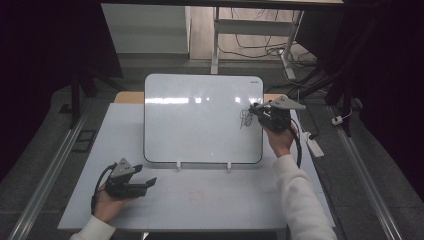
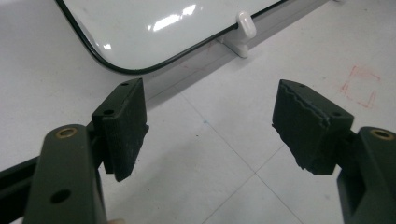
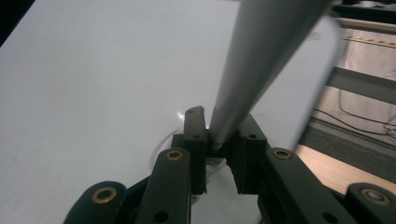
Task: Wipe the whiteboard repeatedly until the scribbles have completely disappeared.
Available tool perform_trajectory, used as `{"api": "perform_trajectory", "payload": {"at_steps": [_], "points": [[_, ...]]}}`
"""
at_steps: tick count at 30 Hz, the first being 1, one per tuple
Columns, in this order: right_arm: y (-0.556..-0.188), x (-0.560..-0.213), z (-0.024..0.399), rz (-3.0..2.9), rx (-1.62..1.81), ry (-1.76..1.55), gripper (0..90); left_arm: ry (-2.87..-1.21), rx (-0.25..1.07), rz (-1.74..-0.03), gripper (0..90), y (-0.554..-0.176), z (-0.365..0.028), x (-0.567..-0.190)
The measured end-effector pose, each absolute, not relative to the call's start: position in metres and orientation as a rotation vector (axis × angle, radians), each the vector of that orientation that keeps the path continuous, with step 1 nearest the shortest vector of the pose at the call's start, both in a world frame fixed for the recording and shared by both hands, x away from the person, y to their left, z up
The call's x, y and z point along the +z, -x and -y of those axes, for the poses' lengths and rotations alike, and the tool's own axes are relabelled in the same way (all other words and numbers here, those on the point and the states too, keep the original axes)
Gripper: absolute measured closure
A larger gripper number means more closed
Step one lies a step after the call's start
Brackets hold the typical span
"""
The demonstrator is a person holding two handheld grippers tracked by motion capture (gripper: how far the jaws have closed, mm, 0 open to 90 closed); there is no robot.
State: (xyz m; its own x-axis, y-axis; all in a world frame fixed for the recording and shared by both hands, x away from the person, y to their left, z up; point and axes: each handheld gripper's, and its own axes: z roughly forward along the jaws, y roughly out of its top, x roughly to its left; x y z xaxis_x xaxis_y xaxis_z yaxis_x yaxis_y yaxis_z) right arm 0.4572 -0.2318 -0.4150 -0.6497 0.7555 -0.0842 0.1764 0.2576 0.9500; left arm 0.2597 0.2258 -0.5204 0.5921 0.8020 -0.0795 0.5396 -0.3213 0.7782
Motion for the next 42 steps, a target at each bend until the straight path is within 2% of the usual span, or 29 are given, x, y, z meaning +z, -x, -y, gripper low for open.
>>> {"api": "perform_trajectory", "payload": {"at_steps": [3,8,13,17,21,26,31,35,39,42], "points": [[-0.463,-0.413,0.246,-1.902,1.464,-0.954,77.7,-2.014,0.415,-1.06,27.0,-0.259,-0.225,-0.52],[-0.454,-0.418,0.227,-2.028,1.382,-0.816,77.7,-2.012,0.409,-1.066,27.1,-0.26,-0.225,-0.52],[-0.467,-0.411,0.247,-1.879,1.483,-0.997,77.8,-2.01,0.416,-1.058,27.1,-0.258,-0.225,-0.519],[-0.456,-0.418,0.223,-2.029,1.414,-0.832,77.7,-2.007,0.409,-1.067,27.1,-0.26,-0.227,-0.521],[-0.461,-0.416,0.243,-1.9,1.469,-0.954,77.8,-2.01,0.411,-1.06,27.1,-0.259,-0.226,-0.52],[-0.451,-0.422,0.226,-1.994,1.416,-0.852,77.7,-2.005,0.411,-1.061,27.0,-0.259,-0.226,-0.52],[-0.457,-0.419,0.247,-1.901,1.46,-0.953,77.7,-2.006,0.412,-1.054,27.1,-0.258,-0.225,-0.519],[-0.443,-0.428,0.225,-2.068,1.379,-0.802,77.7,-2.012,0.405,-1.062,27.1,-0.261,-0.225,-0.521],[-0.453,-0.424,0.245,-1.952,1.472,-0.936,77.7,-2.014,0.411,-1.054,27.1,-0.259,-0.224,-0.52],[-0.442,-0.43,0.229,-2.062,1.405,-0.813,77.7,-2.005,0.409,-1.06,27.1,-0.259,-0.225,-0.52]]}}
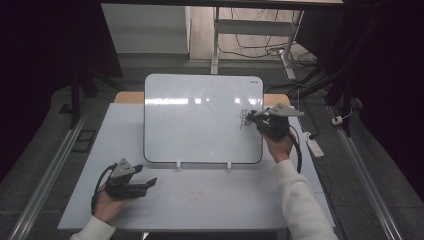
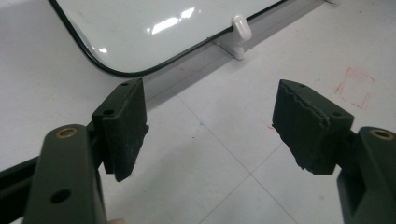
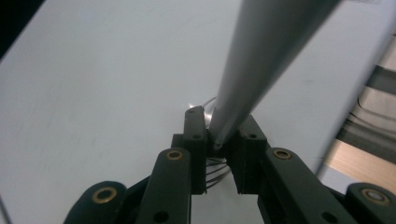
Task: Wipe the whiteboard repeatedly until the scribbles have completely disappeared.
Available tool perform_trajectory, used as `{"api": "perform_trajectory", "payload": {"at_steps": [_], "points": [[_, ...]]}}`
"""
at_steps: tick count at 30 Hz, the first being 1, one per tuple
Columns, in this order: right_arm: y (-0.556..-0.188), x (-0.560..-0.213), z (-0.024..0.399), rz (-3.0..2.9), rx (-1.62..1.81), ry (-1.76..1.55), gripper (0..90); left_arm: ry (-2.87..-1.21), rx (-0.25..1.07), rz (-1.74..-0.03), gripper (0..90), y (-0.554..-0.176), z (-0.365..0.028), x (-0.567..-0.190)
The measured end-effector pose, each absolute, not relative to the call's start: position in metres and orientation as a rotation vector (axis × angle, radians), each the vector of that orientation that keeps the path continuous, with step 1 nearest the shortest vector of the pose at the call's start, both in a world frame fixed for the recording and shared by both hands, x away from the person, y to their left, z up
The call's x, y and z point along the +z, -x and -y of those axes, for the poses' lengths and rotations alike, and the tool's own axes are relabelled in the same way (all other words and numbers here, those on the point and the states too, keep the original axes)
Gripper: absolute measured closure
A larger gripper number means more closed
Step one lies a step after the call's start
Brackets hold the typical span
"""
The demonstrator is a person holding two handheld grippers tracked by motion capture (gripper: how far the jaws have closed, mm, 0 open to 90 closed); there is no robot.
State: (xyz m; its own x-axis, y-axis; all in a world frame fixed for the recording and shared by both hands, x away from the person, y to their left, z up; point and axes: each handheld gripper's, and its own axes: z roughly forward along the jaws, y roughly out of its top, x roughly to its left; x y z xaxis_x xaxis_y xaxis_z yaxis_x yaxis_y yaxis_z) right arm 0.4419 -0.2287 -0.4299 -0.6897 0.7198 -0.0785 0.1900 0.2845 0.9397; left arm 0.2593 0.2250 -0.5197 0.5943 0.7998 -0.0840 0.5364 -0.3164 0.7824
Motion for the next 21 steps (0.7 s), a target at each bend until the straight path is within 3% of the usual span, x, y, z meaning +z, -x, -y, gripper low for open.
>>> {"api": "perform_trajectory", "payload": {"at_steps": [7,11,15,21], "points": [[-0.449,-0.425,0.245,-1.972,1.443,-0.91,77.7,-2.012,0.416,-1.049,27.1,-0.258,-0.223,-0.519],[-0.432,-0.436,0.22,-2.122,1.325,-0.718,77.7,-2.009,0.41,-1.059,27.2,-0.26,-0.225,-0.52],[-0.443,-0.43,0.244,-1.987,1.435,-0.902,77.7,-2.016,0.415,-1.051,27.1,-0.259,-0.223,-0.52],[-0.428,-0.439,0.225,-2.123,1.335,-0.738,77.7,-2.012,0.412,-1.06,27.1,-0.26,-0.224,-0.52]]}}
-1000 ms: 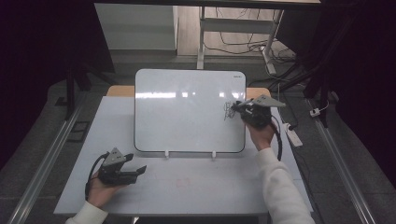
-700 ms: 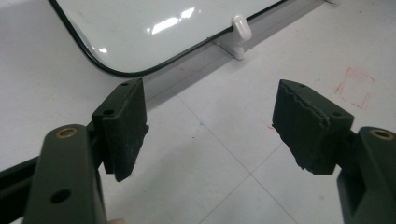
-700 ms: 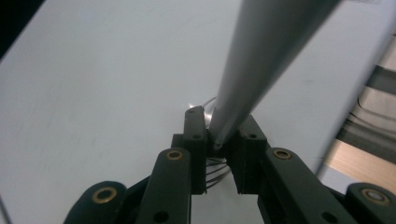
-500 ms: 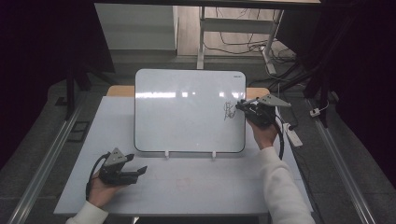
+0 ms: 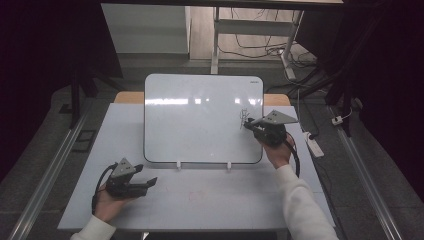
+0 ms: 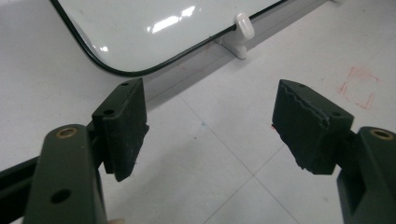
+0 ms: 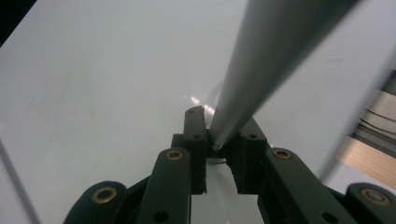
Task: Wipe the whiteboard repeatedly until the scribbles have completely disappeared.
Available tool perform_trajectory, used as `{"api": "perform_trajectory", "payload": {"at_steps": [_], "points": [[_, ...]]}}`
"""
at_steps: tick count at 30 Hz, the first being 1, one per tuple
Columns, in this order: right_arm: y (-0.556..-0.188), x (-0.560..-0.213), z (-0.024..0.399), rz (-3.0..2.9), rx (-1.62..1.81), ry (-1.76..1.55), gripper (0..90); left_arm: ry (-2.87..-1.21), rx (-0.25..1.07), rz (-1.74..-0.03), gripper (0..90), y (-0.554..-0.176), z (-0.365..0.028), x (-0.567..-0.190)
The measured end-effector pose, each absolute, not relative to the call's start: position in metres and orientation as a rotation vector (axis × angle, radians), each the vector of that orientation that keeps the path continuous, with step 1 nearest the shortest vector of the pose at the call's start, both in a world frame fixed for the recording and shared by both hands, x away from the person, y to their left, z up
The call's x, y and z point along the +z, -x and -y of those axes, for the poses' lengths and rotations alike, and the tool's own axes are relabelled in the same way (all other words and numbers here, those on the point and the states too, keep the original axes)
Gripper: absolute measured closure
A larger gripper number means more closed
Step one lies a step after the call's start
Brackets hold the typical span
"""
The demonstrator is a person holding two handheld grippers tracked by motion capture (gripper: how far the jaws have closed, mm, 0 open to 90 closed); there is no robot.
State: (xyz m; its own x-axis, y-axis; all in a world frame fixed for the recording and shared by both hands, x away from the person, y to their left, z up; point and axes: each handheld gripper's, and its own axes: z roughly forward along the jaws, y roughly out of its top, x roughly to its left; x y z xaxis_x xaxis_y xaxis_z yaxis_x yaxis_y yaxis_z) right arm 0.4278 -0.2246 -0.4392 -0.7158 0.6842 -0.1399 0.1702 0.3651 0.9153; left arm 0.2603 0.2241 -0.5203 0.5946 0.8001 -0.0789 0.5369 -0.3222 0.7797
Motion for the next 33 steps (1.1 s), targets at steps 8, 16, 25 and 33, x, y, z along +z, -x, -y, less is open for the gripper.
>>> {"api": "perform_trajectory", "payload": {"at_steps": [8,16,25,33], "points": [[-0.425,-0.442,0.228,-2.098,1.358,-0.777,77.7,-2.009,0.412,-1.058,27.2,-0.26,-0.224,-0.52],[-0.425,-0.444,0.236,-2.041,1.405,-0.839,77.7,-2.005,0.415,-1.056,27.2,-0.259,-0.224,-0.519],[-0.429,-0.443,0.231,-2.01,1.429,-0.853,77.7,-1.995,0.412,-1.056,27.1,-0.258,-0.225,-0.518],[-0.428,-0.443,0.22,-2.035,1.406,-0.809,77.7,-2.006,0.414,-1.053,27.2,-0.258,-0.223,-0.519]]}}
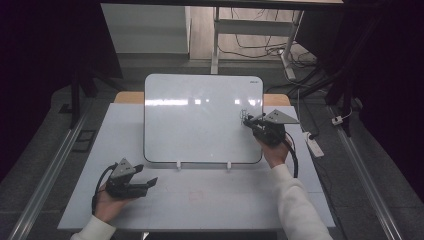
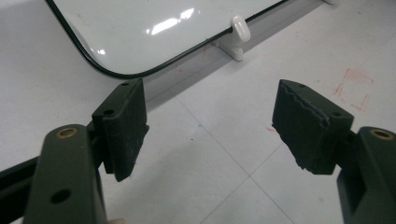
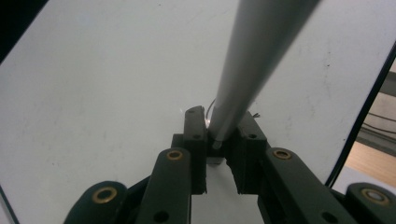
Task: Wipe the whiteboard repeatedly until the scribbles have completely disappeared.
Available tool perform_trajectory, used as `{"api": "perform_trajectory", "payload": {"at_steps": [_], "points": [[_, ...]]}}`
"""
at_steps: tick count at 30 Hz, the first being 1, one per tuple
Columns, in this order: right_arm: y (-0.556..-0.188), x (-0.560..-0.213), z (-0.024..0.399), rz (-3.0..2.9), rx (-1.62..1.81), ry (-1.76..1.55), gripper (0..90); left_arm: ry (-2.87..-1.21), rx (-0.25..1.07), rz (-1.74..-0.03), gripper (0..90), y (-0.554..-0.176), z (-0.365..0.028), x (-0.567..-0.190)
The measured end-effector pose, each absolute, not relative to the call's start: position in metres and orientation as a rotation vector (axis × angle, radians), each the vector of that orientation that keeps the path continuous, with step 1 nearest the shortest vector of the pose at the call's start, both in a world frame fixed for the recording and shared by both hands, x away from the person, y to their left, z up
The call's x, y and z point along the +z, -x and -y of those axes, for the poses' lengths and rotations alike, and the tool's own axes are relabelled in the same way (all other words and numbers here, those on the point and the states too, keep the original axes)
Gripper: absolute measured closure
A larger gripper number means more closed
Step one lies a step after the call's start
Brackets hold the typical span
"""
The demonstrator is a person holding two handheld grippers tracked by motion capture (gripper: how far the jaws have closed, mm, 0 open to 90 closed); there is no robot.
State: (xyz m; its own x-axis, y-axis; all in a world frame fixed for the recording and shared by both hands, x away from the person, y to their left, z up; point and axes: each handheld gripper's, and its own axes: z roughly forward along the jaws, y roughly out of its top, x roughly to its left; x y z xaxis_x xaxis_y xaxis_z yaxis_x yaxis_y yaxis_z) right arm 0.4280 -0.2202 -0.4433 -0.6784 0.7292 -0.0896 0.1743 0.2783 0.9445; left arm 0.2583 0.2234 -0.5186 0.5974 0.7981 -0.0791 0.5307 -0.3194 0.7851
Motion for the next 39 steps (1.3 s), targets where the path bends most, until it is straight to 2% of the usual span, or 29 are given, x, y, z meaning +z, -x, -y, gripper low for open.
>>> {"api": "perform_trajectory", "payload": {"at_steps": [4,11,13,16,22,28,34,39], "points": [[-0.416,-0.451,0.201,-2.146,1.332,-0.659,77.8,-2.0,0.41,-1.06,27.2,-0.26,-0.225,-0.519],[-0.436,-0.437,0.223,-2.006,1.426,-0.834,77.8,-1.998,0.416,-1.052,27.2,-0.258,-0.224,-0.518],[-0.422,-0.448,0.205,-2.157,1.38,-0.709,77.8,-1.996,0.413,-1.058,27.2,-0.259,-0.225,-0.519],[-0.417,-0.451,0.201,-2.175,1.335,-0.654,77.8,-2.003,0.411,-1.06,27.2,-0.26,-0.225,-0.52],[-0.445,-0.431,0.228,-1.961,1.459,-0.853,77.8,-1.998,0.419,-1.052,27.2,-0.257,-0.224,-0.517],[-0.425,-0.447,0.202,-2.123,1.392,-0.679,77.9,-2.0,0.415,-1.061,27.2,-0.26,-0.225,-0.519],[-0.45,-0.428,0.232,-1.94,1.475,-0.882,77.9,-1.995,0.421,-1.054,27.1,-0.257,-0.224,-0.517],[-0.43,-0.441,0.203,-2.083,1.361,-0.688,77.8,-1.998,0.418,-1.06,27.2,-0.26,-0.225,-0.519]]}}
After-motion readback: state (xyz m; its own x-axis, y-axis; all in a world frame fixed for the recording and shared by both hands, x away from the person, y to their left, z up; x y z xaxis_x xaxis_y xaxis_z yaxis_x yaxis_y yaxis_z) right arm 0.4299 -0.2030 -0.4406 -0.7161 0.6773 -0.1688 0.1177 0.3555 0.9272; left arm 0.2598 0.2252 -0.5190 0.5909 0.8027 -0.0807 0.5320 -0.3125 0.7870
